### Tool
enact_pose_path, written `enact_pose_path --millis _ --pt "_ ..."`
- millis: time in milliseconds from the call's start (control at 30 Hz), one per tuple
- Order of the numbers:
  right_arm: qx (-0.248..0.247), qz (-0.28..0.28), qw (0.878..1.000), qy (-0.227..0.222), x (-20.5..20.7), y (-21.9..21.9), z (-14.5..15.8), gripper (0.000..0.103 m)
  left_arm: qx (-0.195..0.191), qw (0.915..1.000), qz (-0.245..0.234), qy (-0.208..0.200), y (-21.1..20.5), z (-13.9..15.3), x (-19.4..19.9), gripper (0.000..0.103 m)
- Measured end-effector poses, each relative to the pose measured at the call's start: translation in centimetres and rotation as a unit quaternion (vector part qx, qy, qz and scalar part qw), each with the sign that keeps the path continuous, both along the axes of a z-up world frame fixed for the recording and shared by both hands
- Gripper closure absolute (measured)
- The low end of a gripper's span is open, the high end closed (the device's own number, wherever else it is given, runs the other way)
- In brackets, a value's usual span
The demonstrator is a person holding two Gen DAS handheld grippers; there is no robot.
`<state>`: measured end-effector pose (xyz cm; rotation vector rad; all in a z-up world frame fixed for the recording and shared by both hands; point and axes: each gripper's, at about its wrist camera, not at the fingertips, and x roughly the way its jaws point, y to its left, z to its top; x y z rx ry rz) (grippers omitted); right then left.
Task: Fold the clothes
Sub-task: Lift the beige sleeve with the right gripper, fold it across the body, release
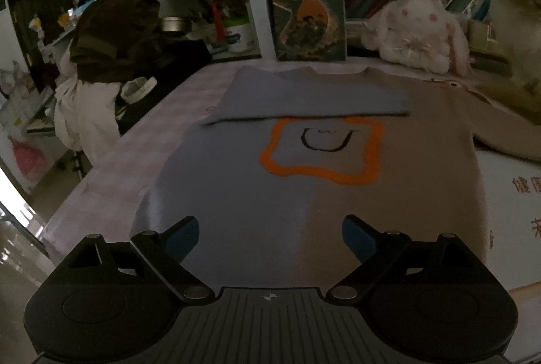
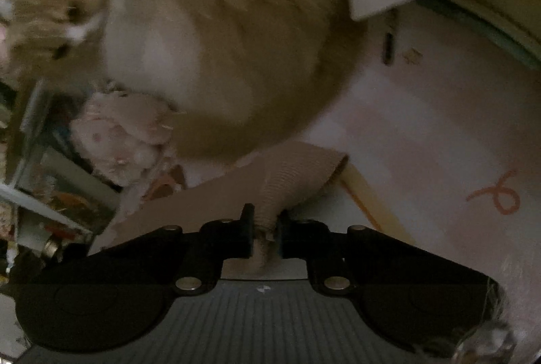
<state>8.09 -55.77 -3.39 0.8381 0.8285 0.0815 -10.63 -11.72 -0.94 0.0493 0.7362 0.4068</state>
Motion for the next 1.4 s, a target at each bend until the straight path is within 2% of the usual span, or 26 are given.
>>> enact_pose_path --millis 133,300,467,700,967,1067,1200,1267,1333,1400 --pt "-0.001 0.025 0.999 -0.043 0.2 1.6 3.0 0.093 0.003 0.9999 -0.011 -0.006 0.3 0.0 0.1 0.009" --pt "0.001 0.079 0.993 -0.093 1.3 5.9 7.0 0.093 0.005 0.9993 -0.024 -0.028 1.5 0.6 0.0 0.009" --pt "-0.007 0.144 0.980 -0.137 3.0 13.2 10.3 0.093 0.002 0.9983 -0.042 -0.041 4.0 0.9 -0.2 0.009" --pt "-0.032 0.196 0.964 -0.179 4.4 25.3 13.0 0.093 0.021 0.9927 -0.107 -0.052 9.2 1.8 -0.4 0.009" --pt "-0.083 0.223 0.956 -0.170 6.2 38.1 11.4 0.093 0.016 0.9889 -0.140 -0.047 15.6 2.2 -0.8 0.009" --pt "-0.126 0.229 0.952 -0.157 6.5 41.6 9.9 0.093 0.013 0.9880 -0.149 -0.040 17.6 2.0 -1.0 0.009" --pt "-0.165 0.225 0.952 -0.128 7.5 44.2 7.6 0.092 0.010 0.9874 -0.153 -0.039 19.6 2.0 -1.1 0.009" --pt "-0.167 0.227 0.952 -0.120 7.6 44.6 6.7 0.085 0.008 0.9868 -0.156 -0.041 20.5 2.0 -1.1 0.009" --pt "-0.166 0.231 0.952 -0.113 7.7 45.0 5.9 0.067 0.005 0.9862 -0.159 -0.045 21.2 2.0 -1.0 0.009" --pt "-0.145 0.237 0.953 -0.120 7.1 44.8 5.6 0.058 -0.003 0.9852 -0.164 -0.050 21.9 2.0 -0.7 0.009"
